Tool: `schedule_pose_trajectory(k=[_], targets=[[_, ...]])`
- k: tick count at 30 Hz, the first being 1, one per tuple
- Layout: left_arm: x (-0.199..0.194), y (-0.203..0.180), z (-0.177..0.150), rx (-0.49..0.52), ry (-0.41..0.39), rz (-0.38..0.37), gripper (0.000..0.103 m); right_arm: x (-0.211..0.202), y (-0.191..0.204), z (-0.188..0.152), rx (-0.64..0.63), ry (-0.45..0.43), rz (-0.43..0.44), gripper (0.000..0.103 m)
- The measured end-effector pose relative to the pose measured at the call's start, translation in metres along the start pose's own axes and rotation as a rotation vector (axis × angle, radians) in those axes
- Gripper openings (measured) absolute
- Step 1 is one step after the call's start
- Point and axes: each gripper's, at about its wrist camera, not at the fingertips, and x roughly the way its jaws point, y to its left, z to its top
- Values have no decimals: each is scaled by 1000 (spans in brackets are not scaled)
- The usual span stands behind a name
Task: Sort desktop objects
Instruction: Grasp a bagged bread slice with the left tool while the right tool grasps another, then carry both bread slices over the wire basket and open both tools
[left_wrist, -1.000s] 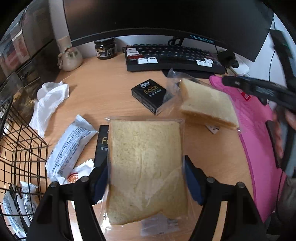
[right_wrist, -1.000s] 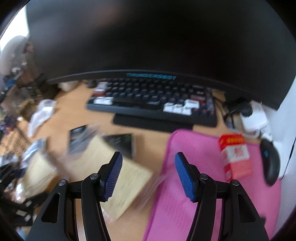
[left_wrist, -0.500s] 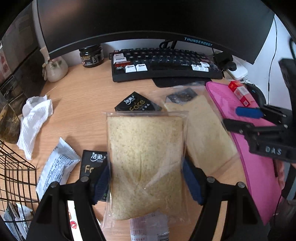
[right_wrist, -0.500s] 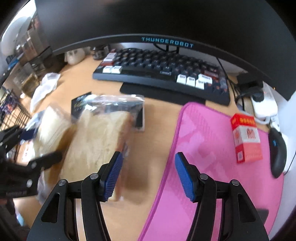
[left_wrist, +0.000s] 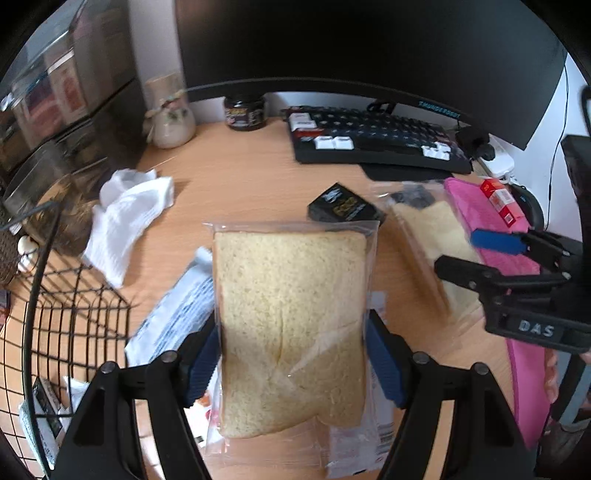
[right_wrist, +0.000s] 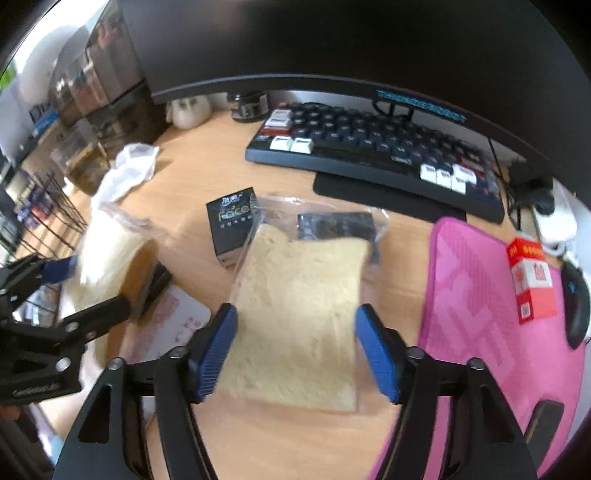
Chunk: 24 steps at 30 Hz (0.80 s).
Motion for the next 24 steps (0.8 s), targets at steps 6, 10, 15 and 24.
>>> schedule_pose_trajectory(k=[6,10,15,24], targets=[[4,11,-6,-15,11,-18,76,21,14,6,-21,12,-87,91],[7,10,-5,-10,14,-34,76,35,8,8,-13,33,-116,92],[7,7,-4,-4,13,-44,76,25,-9,8,56,-8,-23,76],[-16,-13,0,21,-30,-58,76,-14,-10,2,66,-64,12,72]])
